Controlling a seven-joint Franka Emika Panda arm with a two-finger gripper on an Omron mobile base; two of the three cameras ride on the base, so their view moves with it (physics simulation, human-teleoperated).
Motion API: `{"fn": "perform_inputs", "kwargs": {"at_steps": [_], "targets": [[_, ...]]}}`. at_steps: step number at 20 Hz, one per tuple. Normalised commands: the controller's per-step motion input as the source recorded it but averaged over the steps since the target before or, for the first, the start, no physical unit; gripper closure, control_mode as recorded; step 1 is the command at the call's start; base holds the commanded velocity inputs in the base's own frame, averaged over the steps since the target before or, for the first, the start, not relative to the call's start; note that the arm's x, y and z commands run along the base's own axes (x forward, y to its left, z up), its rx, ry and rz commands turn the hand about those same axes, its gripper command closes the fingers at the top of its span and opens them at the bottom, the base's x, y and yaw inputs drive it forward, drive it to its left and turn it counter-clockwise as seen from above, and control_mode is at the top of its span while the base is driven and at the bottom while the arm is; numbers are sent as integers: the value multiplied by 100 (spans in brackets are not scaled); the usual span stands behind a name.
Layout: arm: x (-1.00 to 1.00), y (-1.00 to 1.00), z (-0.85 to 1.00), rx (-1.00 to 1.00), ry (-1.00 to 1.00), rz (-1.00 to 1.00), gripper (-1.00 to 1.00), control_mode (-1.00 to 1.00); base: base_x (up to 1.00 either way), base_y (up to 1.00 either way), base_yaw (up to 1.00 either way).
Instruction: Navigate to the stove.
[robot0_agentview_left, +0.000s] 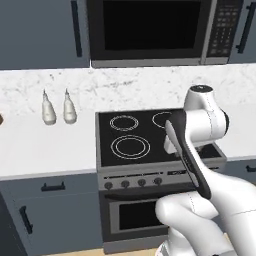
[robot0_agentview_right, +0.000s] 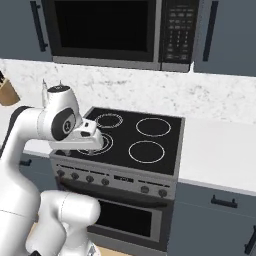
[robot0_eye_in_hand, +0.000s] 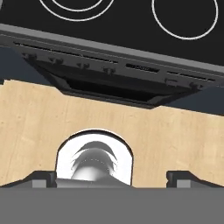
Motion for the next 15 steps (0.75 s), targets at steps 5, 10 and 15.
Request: {"fn": "perform_inputs", "kwargs": {"at_steps": [5, 10, 15], "targets": [[0, 0, 0, 0, 0, 0, -100, 100, 29, -15, -11], [0, 0, 0, 0, 0, 0, -100, 100, 16, -5, -12], [0, 0, 0, 0, 0, 0, -100, 100, 46, 0, -10]]}}
